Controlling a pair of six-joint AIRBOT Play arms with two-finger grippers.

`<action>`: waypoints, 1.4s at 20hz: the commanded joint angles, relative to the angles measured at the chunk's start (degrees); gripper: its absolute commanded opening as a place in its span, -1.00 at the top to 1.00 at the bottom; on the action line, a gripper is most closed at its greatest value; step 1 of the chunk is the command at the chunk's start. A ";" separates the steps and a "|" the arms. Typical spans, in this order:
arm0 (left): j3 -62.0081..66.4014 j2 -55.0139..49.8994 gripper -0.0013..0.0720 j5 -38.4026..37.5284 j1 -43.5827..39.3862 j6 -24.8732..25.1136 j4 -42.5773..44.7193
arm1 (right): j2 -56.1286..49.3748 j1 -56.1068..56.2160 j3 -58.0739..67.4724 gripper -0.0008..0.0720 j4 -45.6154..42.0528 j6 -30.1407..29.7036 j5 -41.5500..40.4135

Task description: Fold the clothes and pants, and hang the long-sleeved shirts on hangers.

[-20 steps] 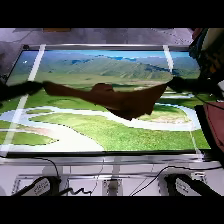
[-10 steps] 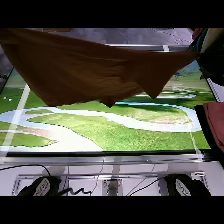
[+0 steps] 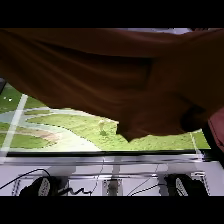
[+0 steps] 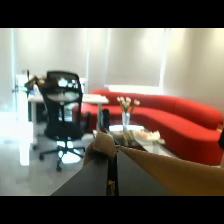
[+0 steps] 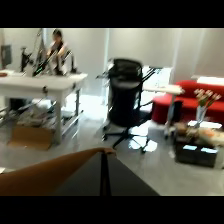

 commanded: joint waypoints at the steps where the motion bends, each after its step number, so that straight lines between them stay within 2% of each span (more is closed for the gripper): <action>1: 0.00 2.36 0.92 2.82 0.07 -2.40 4.57 | -3.08 -0.04 3.08 0.95 -1.99 0.85 -3.67; 4: -0.13 -0.87 0.92 -1.55 0.04 -18.99 21.81 | -13.05 0.00 3.08 0.95 -1.70 3.78 1.38; 5: -0.46 -3.04 0.92 -5.68 0.04 -23.28 25.68 | -17.55 0.00 3.08 0.95 -1.20 4.76 3.93; 6: -1.40 -5.97 0.92 -11.04 -0.04 -25.53 27.34 | -22.45 0.00 3.08 0.95 0.04 5.09 6.78; 8: -4.76 -13.20 0.92 -19.82 -1.95 -25.59 27.04 | -32.37 0.02 3.08 0.95 3.21 5.09 10.95; 10: -9.03 -21.94 0.92 -20.81 -6.82 -25.03 27.04 | -41.94 0.07 3.08 0.95 6.43 5.07 11.28; 11: -10.03 -26.75 0.92 -19.34 -9.44 -21.49 27.04 | -46.07 0.28 3.08 0.94 7.67 5.07 10.32; 13: -10.03 -37.00 0.92 -12.92 -14.45 -13.29 25.77 | -53.13 1.70 3.08 0.94 7.89 5.05 6.29; 14: -9.92 -40.83 0.92 -8.07 -16.15 -11.72 24.44 | -56.02 2.75 3.08 0.94 7.87 5.05 3.56; 18: -9.88 -49.68 0.92 13.68 -18.80 -10.93 17.94 | -63.25 7.08 3.08 0.94 5.97 4.85 -7.19; 21: -9.90 -50.73 0.92 20.98 -18.67 -10.86 18.36 | -66.29 8.61 2.84 0.94 2.14 4.87 -9.01; 24: -9.90 -51.45 0.92 18.60 -18.71 -10.93 26.32 | -68.37 8.70 1.88 0.94 0.35 4.98 -3.26; 28: -9.92 -53.68 0.92 8.33 -18.49 -11.19 38.27 | -69.09 8.72 -2.36 0.94 0.17 5.11 4.11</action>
